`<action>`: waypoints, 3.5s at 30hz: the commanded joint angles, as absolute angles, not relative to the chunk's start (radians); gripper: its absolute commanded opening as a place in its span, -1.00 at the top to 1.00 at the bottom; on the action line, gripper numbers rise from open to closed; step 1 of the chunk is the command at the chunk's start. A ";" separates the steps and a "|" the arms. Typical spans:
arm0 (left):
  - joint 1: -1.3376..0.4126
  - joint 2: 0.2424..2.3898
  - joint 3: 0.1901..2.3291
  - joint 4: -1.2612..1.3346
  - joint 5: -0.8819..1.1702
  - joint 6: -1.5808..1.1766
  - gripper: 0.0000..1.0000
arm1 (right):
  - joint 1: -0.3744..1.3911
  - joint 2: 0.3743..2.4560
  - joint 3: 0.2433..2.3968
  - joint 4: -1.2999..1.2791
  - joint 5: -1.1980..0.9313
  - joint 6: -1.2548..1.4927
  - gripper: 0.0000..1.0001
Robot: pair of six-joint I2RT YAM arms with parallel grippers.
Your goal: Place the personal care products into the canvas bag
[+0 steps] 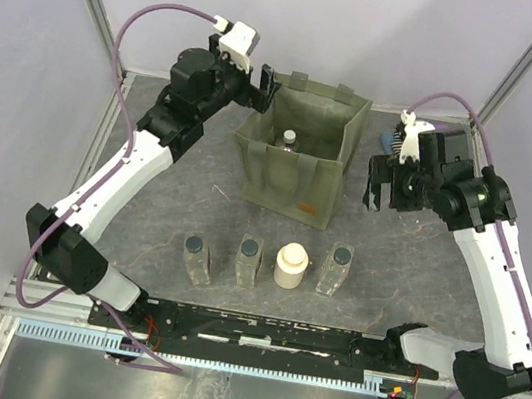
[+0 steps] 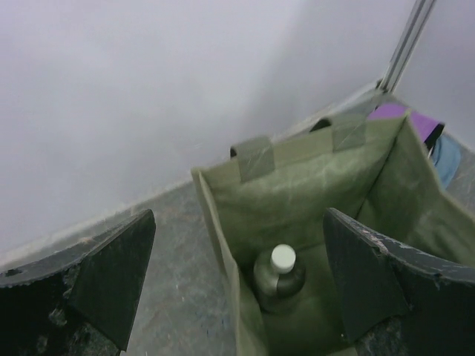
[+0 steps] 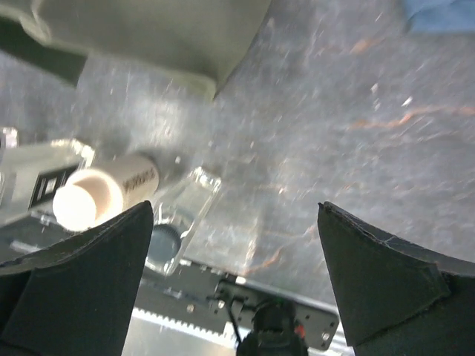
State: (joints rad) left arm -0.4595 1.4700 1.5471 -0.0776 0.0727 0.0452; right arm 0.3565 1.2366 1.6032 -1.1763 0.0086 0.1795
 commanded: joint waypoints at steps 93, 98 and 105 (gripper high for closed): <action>-0.482 1.539 1.453 -0.166 -0.089 0.089 -0.99 | 0.521 1.719 2.544 -0.979 0.367 -0.098 1.00; -0.482 1.596 1.492 -0.183 -0.081 0.104 -0.50 | 0.521 1.695 2.476 -0.873 0.207 -0.094 1.00; -0.482 1.632 1.548 -0.209 -0.086 0.121 0.95 | 0.522 1.732 2.469 -0.951 0.083 -0.019 1.00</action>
